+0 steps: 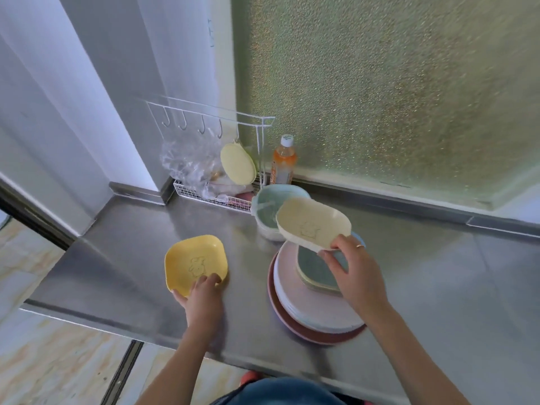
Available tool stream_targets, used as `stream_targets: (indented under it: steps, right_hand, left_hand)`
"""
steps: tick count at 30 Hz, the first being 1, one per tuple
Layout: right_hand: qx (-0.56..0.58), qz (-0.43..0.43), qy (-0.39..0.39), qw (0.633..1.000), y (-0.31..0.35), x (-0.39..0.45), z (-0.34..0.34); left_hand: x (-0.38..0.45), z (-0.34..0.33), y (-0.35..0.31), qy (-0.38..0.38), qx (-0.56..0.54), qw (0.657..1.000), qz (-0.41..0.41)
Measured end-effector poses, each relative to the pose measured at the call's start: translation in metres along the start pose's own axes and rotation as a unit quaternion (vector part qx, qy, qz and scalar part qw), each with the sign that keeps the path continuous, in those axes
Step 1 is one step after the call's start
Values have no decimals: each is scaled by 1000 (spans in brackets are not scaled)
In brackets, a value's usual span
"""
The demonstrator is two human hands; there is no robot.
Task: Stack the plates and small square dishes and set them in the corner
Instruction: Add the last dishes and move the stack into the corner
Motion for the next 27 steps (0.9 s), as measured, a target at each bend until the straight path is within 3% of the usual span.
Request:
stream_targets:
  steps: [4, 9, 12, 19, 24, 27]
  right_hand:
    - [-82, 29, 42, 995, -24, -28, 3]
    - [-193, 5, 117, 974, -46, -38, -8]
    - [-202, -40, 174, 963, -56, -42, -14]
    - [-250, -23, 204, 946, -46, -27, -27]
    - [-131, 33, 111, 985, 2, -9, -30]
    - [-64, 132, 192, 970, 53, -13, -71]
  left_hand:
    - [-11, -9, -16, -4, 8, 1000, -29]
    - [-19, -14, -35, 9, 3, 998, -56]
    - [-20, -11, -41, 0, 1, 998, -59]
    - [-26, 8, -48, -92, -26, 992, -87]
    - [-40, 37, -72, -209, -33, 962, -172]
    - [-60, 43, -99, -256, -1, 926, -278]
Point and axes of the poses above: each hand's wrist, its own x-axis towards the middle knuckle, its own z-axis out of the back of the hand, y = z × x, the point moved 10 cm from there along x, towards the middle knuckle, and after that the axes turned 3 degrees about -z, right-handed, at the moved point
